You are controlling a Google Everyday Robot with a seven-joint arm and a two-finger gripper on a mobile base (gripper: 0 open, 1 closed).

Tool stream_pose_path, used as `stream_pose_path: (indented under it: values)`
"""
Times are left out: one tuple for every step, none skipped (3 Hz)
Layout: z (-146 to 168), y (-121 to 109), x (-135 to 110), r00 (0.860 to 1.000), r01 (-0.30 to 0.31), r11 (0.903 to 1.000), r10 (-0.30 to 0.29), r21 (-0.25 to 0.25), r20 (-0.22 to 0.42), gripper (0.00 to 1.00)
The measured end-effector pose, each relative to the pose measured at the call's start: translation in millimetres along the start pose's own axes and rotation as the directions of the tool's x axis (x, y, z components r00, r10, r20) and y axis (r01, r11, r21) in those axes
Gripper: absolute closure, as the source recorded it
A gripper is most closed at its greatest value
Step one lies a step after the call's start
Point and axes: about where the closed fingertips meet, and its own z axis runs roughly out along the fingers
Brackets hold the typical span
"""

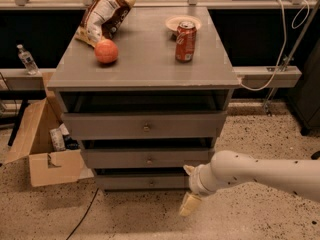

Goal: Open bottom drawer

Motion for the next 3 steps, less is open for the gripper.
stream_pose_path:
  values:
    - [44, -14, 31, 1.0, 0.03, 0.9995, -0.03, -0.01, 0.001, 0.0]
    - [100, -36, 59, 0.996, 0.086, 0.9949, -0.085, -0.052, 0.035, 0.0]
    - [100, -35, 59, 0.996, 0.087, 0.9948, -0.085, -0.053, 0.034, 0.0]
